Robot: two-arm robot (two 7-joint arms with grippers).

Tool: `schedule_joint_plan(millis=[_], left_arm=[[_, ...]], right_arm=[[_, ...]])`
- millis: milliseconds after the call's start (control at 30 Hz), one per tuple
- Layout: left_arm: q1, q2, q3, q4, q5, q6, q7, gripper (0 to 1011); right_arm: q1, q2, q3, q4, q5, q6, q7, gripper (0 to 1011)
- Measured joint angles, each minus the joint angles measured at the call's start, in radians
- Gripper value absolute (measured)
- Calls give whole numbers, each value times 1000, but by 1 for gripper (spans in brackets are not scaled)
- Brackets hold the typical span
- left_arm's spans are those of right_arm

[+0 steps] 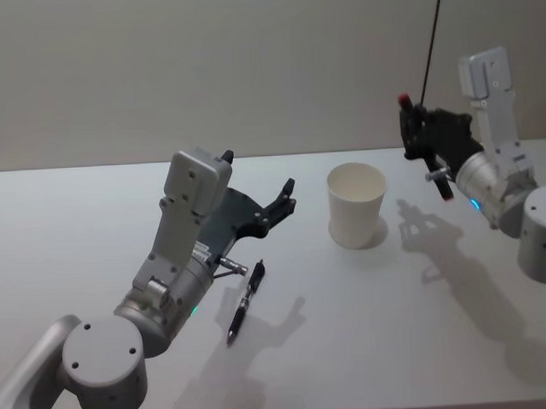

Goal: Place the pen into the pen holder.

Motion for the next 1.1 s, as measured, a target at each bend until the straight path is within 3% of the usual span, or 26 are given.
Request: schedule_joint_plan(millis=[333, 600, 1100], left_arm=[[0, 0, 0, 0, 0, 0, 0, 1003], [0, 0, 0, 0, 0, 0, 0, 1003], [0, 0, 0, 0, 0, 0, 0, 1003]], right_arm=[[50, -37, -24, 92, 0, -204, -17, 182], [111, -77, -44, 220, 10, -356, -27, 181], [193, -130, -67, 432, 36, -539, -35, 181]])
